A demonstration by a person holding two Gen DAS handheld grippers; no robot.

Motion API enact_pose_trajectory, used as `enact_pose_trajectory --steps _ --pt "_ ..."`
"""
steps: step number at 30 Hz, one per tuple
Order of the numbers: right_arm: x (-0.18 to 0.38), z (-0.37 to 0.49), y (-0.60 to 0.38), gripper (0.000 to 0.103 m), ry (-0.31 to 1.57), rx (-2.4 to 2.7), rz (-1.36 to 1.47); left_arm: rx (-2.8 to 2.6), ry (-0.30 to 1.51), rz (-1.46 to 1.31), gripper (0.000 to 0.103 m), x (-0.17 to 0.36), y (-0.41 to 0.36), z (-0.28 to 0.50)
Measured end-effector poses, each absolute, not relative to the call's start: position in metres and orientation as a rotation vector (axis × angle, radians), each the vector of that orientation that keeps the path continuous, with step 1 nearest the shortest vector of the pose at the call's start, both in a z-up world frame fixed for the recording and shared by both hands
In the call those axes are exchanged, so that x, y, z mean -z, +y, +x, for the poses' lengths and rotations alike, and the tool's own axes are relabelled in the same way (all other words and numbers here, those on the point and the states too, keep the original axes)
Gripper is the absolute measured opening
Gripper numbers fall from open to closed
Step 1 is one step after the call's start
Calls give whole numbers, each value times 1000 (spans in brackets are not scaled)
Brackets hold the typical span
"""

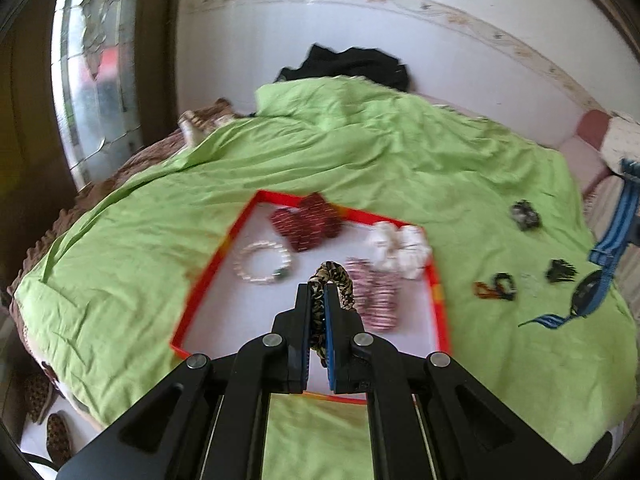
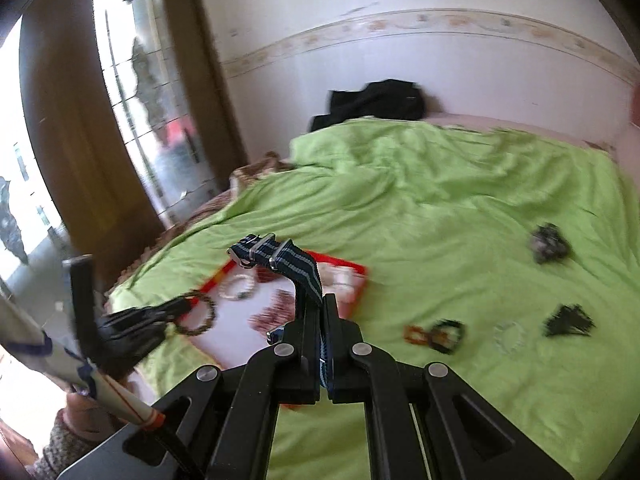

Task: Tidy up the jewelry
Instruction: 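Carry the leopard bracelet and blue-strapped watch toward the tray, then lower leopard bracelet and blue watch into the tray and open both tools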

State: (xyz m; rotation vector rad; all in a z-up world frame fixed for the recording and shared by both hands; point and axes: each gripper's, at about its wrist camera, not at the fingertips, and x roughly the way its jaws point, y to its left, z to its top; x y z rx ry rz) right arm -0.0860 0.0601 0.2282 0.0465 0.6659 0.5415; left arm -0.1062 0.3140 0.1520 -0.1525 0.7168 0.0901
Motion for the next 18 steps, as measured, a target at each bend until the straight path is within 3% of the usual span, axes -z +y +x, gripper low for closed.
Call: enact_pose_trajectory --steps 18 --pt "-124 -16 210 2 948 -680 42 -157 835 -236 6 -84 384 -60"
